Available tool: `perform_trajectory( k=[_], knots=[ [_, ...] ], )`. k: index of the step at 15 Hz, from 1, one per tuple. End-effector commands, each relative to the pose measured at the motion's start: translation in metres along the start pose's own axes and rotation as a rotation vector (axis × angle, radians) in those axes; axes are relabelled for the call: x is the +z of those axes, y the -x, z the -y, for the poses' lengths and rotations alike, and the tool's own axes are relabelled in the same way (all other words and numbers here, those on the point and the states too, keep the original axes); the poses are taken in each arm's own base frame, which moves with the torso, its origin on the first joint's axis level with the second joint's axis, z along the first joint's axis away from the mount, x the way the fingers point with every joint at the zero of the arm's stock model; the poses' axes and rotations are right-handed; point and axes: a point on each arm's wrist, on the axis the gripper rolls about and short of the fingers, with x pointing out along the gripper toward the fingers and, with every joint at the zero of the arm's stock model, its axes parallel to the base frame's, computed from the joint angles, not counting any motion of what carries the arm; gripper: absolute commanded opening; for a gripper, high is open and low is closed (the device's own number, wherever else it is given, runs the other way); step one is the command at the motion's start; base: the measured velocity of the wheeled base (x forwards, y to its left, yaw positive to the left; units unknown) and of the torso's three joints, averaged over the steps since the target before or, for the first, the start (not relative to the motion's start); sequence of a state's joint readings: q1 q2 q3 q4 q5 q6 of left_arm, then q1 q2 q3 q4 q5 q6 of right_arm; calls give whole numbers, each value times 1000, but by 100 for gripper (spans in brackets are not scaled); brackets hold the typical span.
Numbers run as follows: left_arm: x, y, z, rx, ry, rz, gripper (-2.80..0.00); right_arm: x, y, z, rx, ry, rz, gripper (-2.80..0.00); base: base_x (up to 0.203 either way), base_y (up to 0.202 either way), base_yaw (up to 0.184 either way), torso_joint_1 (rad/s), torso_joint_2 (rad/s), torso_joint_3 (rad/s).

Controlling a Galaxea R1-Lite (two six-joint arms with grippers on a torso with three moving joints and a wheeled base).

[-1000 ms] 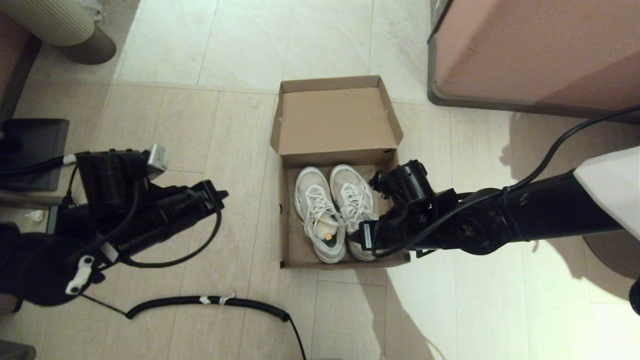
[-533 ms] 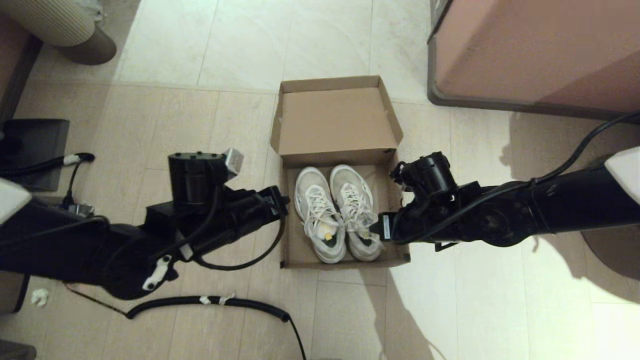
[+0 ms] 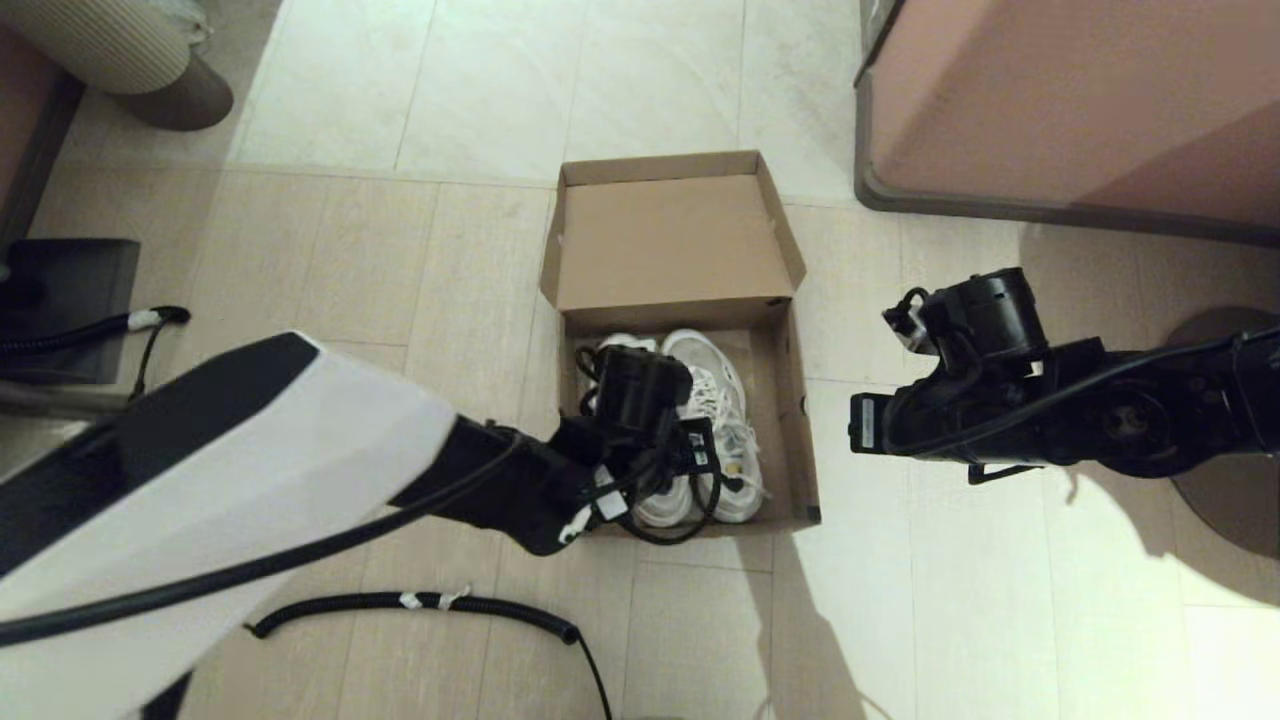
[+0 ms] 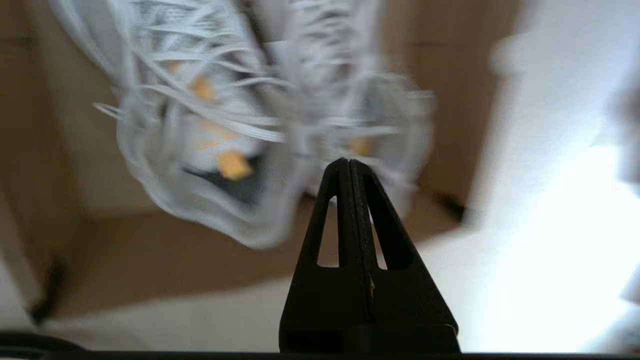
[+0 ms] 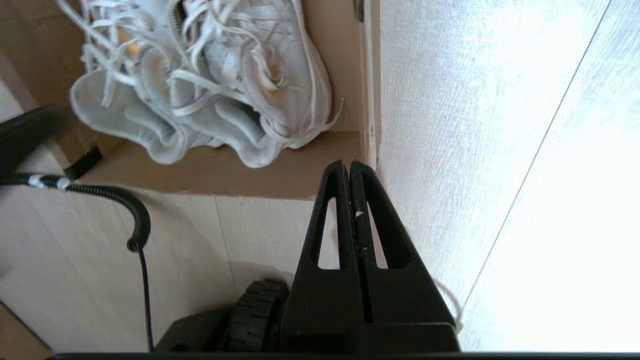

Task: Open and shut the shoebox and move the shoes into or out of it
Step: Put the shoes out of the shoe box

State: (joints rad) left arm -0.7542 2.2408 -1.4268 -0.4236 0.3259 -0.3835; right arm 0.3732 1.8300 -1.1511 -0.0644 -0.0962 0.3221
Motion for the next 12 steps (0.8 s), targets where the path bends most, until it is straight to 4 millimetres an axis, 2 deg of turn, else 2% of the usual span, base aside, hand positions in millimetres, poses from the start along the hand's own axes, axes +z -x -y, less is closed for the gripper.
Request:
perform_trajectory(
  k=[1, 4, 5, 8, 11, 12],
  knots=[
    [-34, -24, 7, 68, -67, -37, -280, -6, 6, 4, 1, 13, 13, -280, 0, 0, 0, 0, 0, 0],
    [-49, -34, 8, 157, -110, -57, -280, -15, 3, 6, 6, 24, 29, -280, 0, 0, 0, 0, 0, 0],
    [-48, -39, 10, 171, -112, -43, -280, -15, 3, 7, 5, 24, 28, -280, 0, 0, 0, 0, 0, 0],
    [-37, -45, 17, 195, -127, -10, -280, -17, 4, 7, 5, 24, 25, -280, 0, 0, 0, 0, 0, 0],
    [-13, -32, 22, 183, -105, 40, -280, -18, 9, 8, 6, 25, 25, -280, 0, 0, 0, 0, 0, 0],
    [-14, -30, 22, 181, -109, 34, -280, -17, 11, 8, 8, 25, 31, -280, 0, 0, 0, 0, 0, 0]
  ],
)
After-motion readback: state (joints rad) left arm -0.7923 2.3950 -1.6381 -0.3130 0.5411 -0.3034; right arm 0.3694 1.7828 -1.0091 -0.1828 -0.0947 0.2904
